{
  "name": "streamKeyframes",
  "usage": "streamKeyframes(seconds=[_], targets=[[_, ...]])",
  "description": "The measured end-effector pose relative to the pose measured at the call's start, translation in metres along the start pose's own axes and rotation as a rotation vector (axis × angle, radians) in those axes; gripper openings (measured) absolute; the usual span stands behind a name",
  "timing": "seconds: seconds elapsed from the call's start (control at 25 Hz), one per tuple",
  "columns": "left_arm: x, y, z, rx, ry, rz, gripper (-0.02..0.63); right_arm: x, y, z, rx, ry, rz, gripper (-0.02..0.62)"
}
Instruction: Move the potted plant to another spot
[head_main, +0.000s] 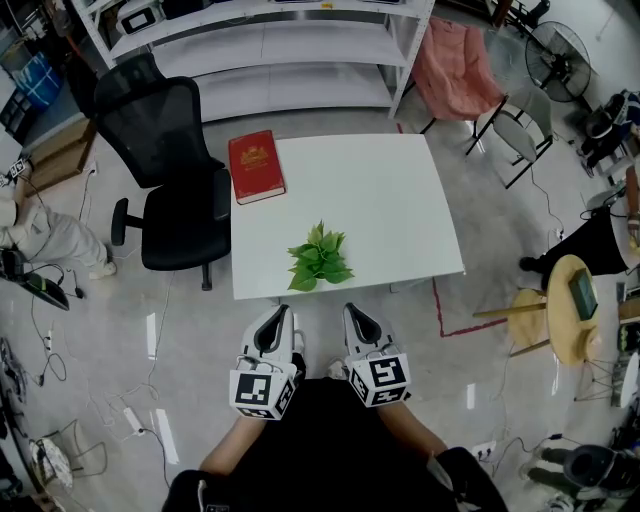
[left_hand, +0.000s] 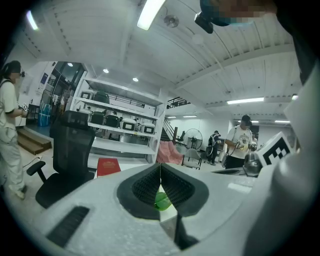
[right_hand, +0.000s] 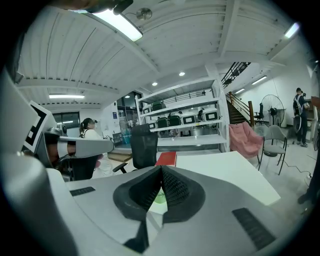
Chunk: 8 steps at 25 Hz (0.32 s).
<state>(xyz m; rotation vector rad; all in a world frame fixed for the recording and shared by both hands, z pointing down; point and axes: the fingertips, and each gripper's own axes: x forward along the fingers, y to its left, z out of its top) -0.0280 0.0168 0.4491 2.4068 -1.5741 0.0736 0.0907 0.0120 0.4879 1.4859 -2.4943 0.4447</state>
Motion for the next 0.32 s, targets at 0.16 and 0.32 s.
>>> streamKeyframes(seconds=[0.16, 0.32], targets=[[0.0022, 0.0010, 0.0003, 0.005, 0.005, -0.004, 0.017, 0.0022, -0.0003, 0.0005, -0.002, 0.003, 0.000, 0.012], [0.0027, 0.0023, -0.0023, 0.003, 0.008, -0.006, 0.017, 0.0039, 0.0007, -0.0020, -0.006, 0.007, -0.001, 0.012]])
